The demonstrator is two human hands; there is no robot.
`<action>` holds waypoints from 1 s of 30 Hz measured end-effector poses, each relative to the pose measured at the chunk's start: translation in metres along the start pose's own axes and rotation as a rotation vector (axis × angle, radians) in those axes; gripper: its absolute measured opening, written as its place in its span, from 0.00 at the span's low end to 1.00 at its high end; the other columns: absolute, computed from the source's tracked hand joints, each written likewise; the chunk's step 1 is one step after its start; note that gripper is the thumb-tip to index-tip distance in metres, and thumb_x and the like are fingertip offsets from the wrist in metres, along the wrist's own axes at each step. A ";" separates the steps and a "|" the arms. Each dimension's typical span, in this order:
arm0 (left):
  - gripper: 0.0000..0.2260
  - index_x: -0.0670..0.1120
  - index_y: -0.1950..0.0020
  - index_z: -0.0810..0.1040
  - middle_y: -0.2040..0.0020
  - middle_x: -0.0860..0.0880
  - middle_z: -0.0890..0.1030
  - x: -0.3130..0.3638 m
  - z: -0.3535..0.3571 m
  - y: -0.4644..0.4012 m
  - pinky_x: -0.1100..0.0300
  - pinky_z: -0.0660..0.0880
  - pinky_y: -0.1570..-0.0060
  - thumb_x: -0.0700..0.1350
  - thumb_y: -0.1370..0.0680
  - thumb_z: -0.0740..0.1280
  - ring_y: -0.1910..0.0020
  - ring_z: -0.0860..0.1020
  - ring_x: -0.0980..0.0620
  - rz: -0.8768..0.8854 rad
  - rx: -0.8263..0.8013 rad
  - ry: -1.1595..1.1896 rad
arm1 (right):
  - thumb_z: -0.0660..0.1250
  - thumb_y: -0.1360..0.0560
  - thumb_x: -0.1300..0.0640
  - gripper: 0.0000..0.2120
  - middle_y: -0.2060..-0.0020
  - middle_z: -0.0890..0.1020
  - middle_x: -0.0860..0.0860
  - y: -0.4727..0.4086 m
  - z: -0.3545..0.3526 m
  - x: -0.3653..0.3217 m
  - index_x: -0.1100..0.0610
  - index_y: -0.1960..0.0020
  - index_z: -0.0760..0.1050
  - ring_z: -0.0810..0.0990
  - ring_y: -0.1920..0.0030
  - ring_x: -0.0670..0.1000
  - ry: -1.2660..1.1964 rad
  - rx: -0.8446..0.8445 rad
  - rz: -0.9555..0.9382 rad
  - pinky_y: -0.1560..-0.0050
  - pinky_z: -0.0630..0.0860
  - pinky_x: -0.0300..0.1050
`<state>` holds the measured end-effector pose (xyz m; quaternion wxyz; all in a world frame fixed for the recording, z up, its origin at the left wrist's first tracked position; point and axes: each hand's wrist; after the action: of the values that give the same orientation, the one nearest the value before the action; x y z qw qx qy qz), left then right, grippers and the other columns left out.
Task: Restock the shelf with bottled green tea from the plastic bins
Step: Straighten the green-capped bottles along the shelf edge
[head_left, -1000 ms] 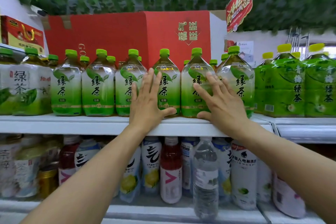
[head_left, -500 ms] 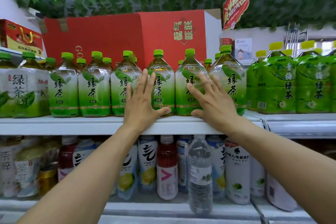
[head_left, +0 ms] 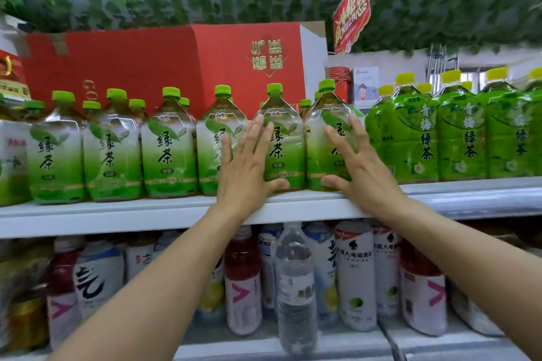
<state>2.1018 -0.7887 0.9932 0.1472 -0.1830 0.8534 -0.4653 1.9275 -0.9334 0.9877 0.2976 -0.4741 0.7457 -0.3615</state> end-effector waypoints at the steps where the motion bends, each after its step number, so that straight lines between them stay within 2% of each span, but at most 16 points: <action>1: 0.51 0.52 0.18 0.38 0.19 0.53 0.34 0.000 0.000 0.001 0.47 0.31 0.24 0.66 0.27 0.68 0.20 0.37 0.53 0.002 0.003 0.004 | 0.72 0.27 0.47 0.44 0.22 0.35 0.47 -0.001 0.002 -0.001 0.42 0.21 0.48 0.56 0.23 0.60 -0.001 0.001 0.005 0.36 0.72 0.59; 8: 0.51 0.52 0.18 0.41 0.18 0.55 0.38 -0.005 -0.004 -0.001 0.49 0.30 0.25 0.61 0.28 0.73 0.19 0.41 0.54 0.031 -0.011 0.044 | 0.72 0.26 0.48 0.44 0.22 0.36 0.46 -0.006 0.002 0.002 0.41 0.21 0.48 0.56 0.23 0.60 -0.006 -0.021 -0.009 0.34 0.71 0.58; 13: 0.51 0.52 0.18 0.43 0.18 0.54 0.41 -0.006 -0.008 -0.002 0.49 0.29 0.25 0.62 0.29 0.73 0.19 0.41 0.55 0.056 0.006 -0.019 | 0.73 0.28 0.47 0.43 0.22 0.39 0.48 -0.007 0.001 0.001 0.41 0.21 0.51 0.57 0.24 0.61 -0.006 -0.024 -0.003 0.34 0.71 0.60; 16: 0.50 0.52 0.18 0.45 0.17 0.53 0.43 -0.006 -0.011 -0.004 0.49 0.30 0.25 0.64 0.29 0.72 0.19 0.40 0.54 0.053 -0.002 -0.081 | 0.75 0.29 0.46 0.43 0.23 0.44 0.51 -0.010 -0.001 0.000 0.41 0.22 0.54 0.61 0.27 0.62 0.031 -0.008 -0.005 0.37 0.74 0.60; 21: 0.51 0.51 0.18 0.47 0.17 0.51 0.46 -0.008 -0.015 -0.006 0.47 0.34 0.23 0.65 0.31 0.72 0.19 0.42 0.53 0.068 -0.007 -0.109 | 0.76 0.31 0.45 0.42 0.25 0.47 0.52 -0.010 -0.004 -0.002 0.41 0.24 0.56 0.65 0.32 0.62 0.050 0.003 -0.009 0.42 0.77 0.60; 24: 0.51 0.51 0.18 0.50 0.17 0.51 0.49 -0.012 -0.015 -0.004 0.48 0.36 0.23 0.65 0.32 0.74 0.19 0.45 0.52 0.093 0.018 -0.087 | 0.76 0.31 0.46 0.42 0.25 0.47 0.52 -0.009 -0.003 -0.003 0.41 0.24 0.56 0.64 0.32 0.63 0.043 -0.012 -0.002 0.40 0.76 0.60; 27: 0.50 0.51 0.18 0.52 0.17 0.52 0.50 -0.018 -0.011 -0.001 0.49 0.38 0.22 0.63 0.32 0.75 0.19 0.46 0.53 0.107 0.045 -0.042 | 0.76 0.30 0.47 0.45 0.25 0.50 0.50 -0.013 0.000 -0.001 0.45 0.22 0.51 0.60 0.28 0.60 -0.191 0.047 0.033 0.30 0.65 0.61; 28: 0.49 0.52 0.18 0.51 0.18 0.53 0.49 -0.019 -0.010 0.000 0.49 0.38 0.21 0.63 0.31 0.74 0.19 0.45 0.53 0.106 0.048 -0.036 | 0.74 0.28 0.46 0.46 0.24 0.51 0.50 -0.016 0.000 0.001 0.46 0.21 0.48 0.57 0.26 0.57 -0.346 0.061 0.121 0.26 0.59 0.59; 30: 0.47 0.53 0.18 0.49 0.18 0.55 0.46 -0.021 -0.006 0.001 0.48 0.38 0.21 0.64 0.29 0.71 0.19 0.42 0.55 0.102 0.054 -0.022 | 0.69 0.25 0.41 0.47 0.21 0.50 0.50 -0.023 0.002 0.005 0.48 0.20 0.40 0.52 0.22 0.53 -0.626 -0.020 0.345 0.24 0.53 0.56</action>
<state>2.1178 -0.7743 0.9973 0.1853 -0.1403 0.8470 -0.4781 1.9390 -0.9449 1.0053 0.5636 -0.4319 0.6909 -0.1360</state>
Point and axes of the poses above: each hand's wrist, its own y-axis away from the middle knuckle, its own z-axis out of the palm, x = y × z
